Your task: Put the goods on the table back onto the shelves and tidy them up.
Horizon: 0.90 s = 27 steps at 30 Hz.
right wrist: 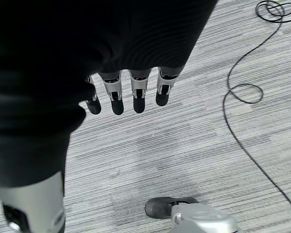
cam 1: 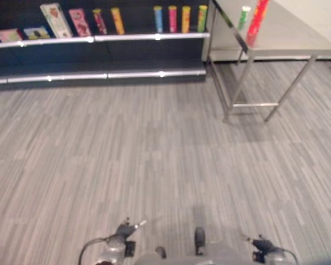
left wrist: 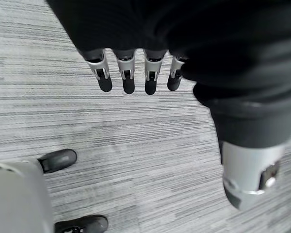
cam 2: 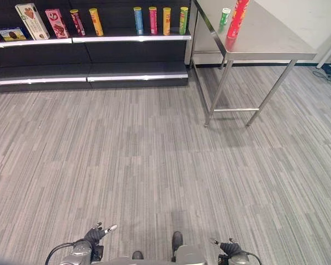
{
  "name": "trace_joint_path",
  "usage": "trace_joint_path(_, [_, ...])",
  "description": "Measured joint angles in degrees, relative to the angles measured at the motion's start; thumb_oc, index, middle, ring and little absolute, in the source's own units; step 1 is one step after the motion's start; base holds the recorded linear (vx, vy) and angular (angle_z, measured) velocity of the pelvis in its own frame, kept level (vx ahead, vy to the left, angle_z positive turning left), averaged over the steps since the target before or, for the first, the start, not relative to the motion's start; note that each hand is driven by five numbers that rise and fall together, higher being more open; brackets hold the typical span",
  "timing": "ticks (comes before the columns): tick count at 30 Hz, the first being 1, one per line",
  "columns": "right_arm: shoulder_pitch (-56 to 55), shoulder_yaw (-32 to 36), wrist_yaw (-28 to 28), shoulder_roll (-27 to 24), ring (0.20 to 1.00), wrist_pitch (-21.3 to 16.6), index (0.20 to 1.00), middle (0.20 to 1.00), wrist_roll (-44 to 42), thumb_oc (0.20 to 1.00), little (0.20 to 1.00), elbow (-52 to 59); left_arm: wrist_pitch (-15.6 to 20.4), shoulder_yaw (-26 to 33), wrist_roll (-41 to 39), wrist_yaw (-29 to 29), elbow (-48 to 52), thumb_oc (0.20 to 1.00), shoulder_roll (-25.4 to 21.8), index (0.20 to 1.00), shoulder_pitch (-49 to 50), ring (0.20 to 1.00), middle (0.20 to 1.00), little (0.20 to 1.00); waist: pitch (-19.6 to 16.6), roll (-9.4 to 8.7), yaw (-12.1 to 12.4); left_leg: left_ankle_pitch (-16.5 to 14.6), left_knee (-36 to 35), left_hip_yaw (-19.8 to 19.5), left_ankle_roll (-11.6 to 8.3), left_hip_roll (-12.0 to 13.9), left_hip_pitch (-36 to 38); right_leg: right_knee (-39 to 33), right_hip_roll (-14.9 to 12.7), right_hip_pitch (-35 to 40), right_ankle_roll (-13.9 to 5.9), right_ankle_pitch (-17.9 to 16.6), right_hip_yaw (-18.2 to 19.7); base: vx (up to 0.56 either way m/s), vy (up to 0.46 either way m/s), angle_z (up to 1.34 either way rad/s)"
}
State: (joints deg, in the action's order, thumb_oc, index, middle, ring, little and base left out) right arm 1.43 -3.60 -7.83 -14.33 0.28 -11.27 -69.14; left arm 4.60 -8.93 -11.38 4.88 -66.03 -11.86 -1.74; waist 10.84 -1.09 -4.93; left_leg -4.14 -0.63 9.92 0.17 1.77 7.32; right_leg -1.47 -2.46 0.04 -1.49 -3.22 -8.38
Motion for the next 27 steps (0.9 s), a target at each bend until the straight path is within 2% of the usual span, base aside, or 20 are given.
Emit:
trace_joint_path(1, [-0.22, 0.00, 0.00, 0.02, 1.000, 0.04, 1.000, 1.000, 0.00, 1.000, 1.000, -0.05, -0.02, 0.00, 0.00, -0.05, -0.05, 1.000, -0.04, 1.000, 0.07, 1.000, 1.000, 1.000, -0.04, 0.06, 0.00, 0.01, -0.07, 0.02, 0.00, -0.02, 0.05, -0.02, 0.00, -0.04, -0.49, -0.37, -0.04, 0.00, 0.000, 0.00])
trace_joint_path(7, [-0.51, 0.00, 0.01, -0.37, 1.000, 0.02, 1.000, 1.000, 0.01, 1.000, 1.000, 0.11, 0.03, 0.00, 0.09, -0.13, 0.01, 1.000, 0.02, 1.000, 0.28, 1.000, 1.000, 1.000, -0.66, 1.23, -0.12, 0.01, -0.41, 0.01, -0.01, 0.28, 1.26, -2.34, 0.67, 2.04, 0.22, -1.31, -0.05, 0.00, 0.001, -0.01])
trace_joint_path(12, [0.02, 0.00, 0.01, -0.70, 1.000, -0.01, 1.000, 1.000, 0.01, 1.000, 1.000, 0.15, 0.01, -0.02, 0.10, -0.12, -0.03, 1.000, 0.14, 1.000, 0.07, 1.000, 1.000, 1.000, -0.91, 1.42, -0.11, -0.02, -0.47, -0.05, -0.06, 0.56, 1.71, -2.65, 0.95, 2.64, 0.15, -1.31, -0.03, 0.00, 0.000, 0.00])
trace_joint_path(20, [-1.26, -0.22, 0.01, -0.76, 1.000, 0.05, 1.000, 1.000, 0.00, 1.000, 1.000, 0.08, 0.00, -0.16, 0.27, -0.17, -0.19, 1.000, 0.14, 1.000, 1.13, 1.000, 1.000, 1.000, -3.46, 0.76, -0.15, 0.14, -0.46, 0.00, -0.28, 0.64, 0.66, -1.86, 0.94, 1.18, -0.26, -1.03, 0.10, 0.00, 0.000, 0.00])
trace_joint_path(27, [-1.25, -0.24, 0.03, -0.77, 1.000, 0.05, 1.000, 1.000, 0.01, 1.000, 1.000, -0.01, -0.02, -0.20, 1.31, -0.18, -0.35, 1.000, 0.09, 1.000, 1.16, 1.000, 1.000, 1.000, -3.74, 0.60, -0.17, 0.31, -0.39, 0.04, -0.39, 0.72, 0.33, -1.27, 0.94, 0.61, -0.16, -0.97, 0.11, 0.00, 0.000, 0.00])
